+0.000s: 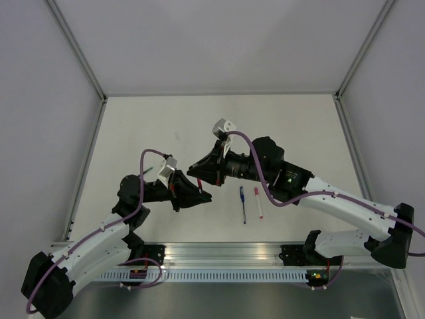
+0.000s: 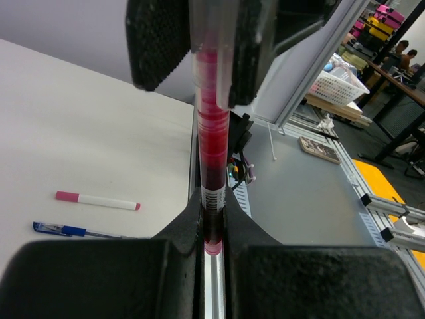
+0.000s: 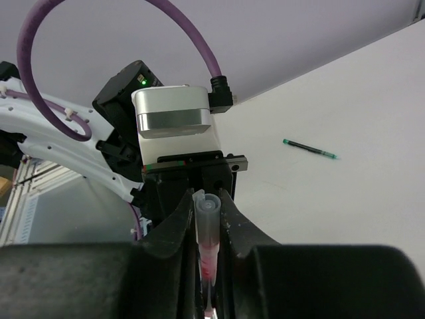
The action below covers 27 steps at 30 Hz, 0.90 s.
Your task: Insert the pens into the pen caps
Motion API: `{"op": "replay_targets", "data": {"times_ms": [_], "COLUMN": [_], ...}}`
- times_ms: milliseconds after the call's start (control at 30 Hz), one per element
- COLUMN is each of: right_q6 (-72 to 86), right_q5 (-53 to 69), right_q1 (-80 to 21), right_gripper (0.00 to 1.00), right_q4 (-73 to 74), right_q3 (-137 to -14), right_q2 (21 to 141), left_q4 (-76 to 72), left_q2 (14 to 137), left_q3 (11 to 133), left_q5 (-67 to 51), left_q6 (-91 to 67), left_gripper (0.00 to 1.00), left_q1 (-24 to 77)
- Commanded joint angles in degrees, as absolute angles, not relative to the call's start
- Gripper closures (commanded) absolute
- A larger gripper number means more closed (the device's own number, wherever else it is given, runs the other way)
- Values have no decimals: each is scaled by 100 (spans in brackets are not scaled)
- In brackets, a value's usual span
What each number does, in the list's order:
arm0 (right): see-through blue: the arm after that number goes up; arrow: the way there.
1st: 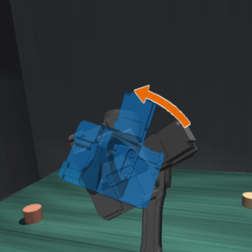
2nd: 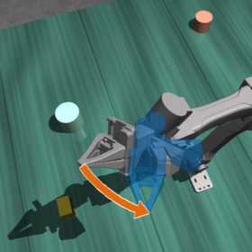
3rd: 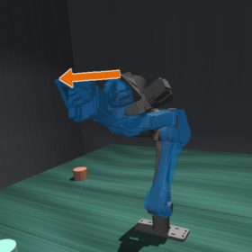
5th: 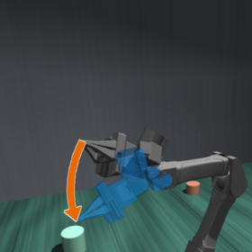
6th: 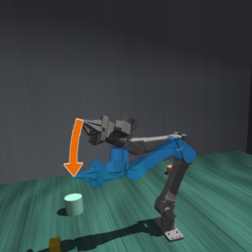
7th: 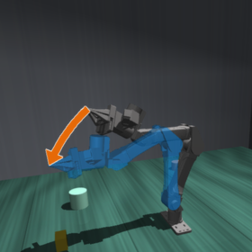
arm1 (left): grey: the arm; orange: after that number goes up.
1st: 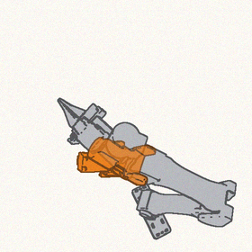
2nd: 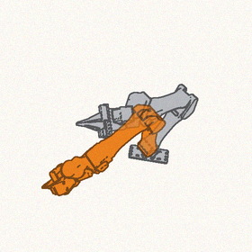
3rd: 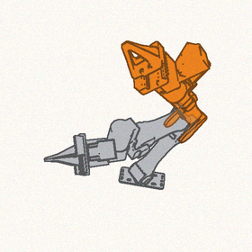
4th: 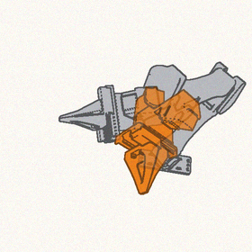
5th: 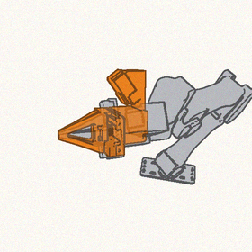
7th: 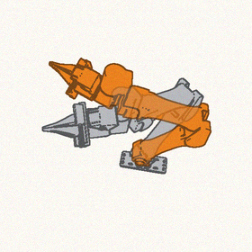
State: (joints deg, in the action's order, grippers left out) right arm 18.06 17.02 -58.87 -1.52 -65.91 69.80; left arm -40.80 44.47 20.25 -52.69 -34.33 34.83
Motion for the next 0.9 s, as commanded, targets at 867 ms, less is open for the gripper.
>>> {"op": "replay_targets", "data": {"times_ms": [867], "right_q6": [2162], "right_q5": [1811], "right_q1": [-5862], "right_gripper": [100], "right_q4": [-1019], "right_q3": [-4966], "right_q2": [6205], "left_q4": [-3190], "left_q2": [4201], "left_q3": [3138], "left_q5": [-3841], "left_q6": [-3885], "left_gripper": [98], "left_q1": [3472]}}
